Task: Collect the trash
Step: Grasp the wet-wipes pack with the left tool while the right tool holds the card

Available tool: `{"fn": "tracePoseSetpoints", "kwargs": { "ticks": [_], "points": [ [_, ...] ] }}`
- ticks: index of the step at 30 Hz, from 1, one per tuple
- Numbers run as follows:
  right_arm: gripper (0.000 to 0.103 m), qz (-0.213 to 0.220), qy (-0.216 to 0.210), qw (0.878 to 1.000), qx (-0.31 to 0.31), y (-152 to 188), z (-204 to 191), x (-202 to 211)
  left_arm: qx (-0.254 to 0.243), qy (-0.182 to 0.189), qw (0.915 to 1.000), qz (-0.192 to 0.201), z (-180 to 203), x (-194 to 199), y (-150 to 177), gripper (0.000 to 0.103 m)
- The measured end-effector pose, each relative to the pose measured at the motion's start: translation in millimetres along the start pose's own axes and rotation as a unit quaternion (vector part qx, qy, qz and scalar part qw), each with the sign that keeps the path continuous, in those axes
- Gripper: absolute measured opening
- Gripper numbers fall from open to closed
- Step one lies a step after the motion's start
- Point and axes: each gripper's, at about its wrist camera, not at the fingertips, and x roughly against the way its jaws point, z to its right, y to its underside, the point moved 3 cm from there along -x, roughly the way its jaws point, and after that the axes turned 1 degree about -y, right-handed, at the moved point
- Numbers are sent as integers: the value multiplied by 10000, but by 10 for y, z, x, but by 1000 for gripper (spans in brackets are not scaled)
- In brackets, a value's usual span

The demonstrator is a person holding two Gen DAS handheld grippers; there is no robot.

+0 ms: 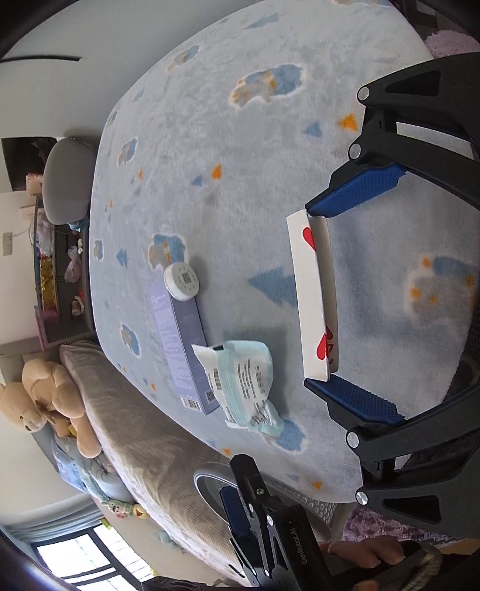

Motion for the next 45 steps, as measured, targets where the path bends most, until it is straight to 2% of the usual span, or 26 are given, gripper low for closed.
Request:
{"fn": "tracePoseSetpoints", "kwargs": {
  "ticks": [4,10,15,33,41,45],
  "points": [
    [84,55,13,9998,-173,4,136,47,-434,331,9985,-78,90,-126,-152,73],
    [84,82,-7,9996,-271,32,212,70,-644,850,9942,-165,225,-285,-306,73],
    [84,150,-17,9992,-361,38,303,122,-874,1058,9900,-316,346,-411,-326,73],
    [84,261,-123,9976,-625,126,529,252,-1051,1252,9818,-966,487,-694,-155,73],
    [84,366,-116,9970,-673,151,586,355,-784,1262,9844,-948,566,-561,-30,73],
    [84,373,-97,9969,-685,183,612,387,-685,1135,9869,-915,644,-557,3,73]
  ]
}}
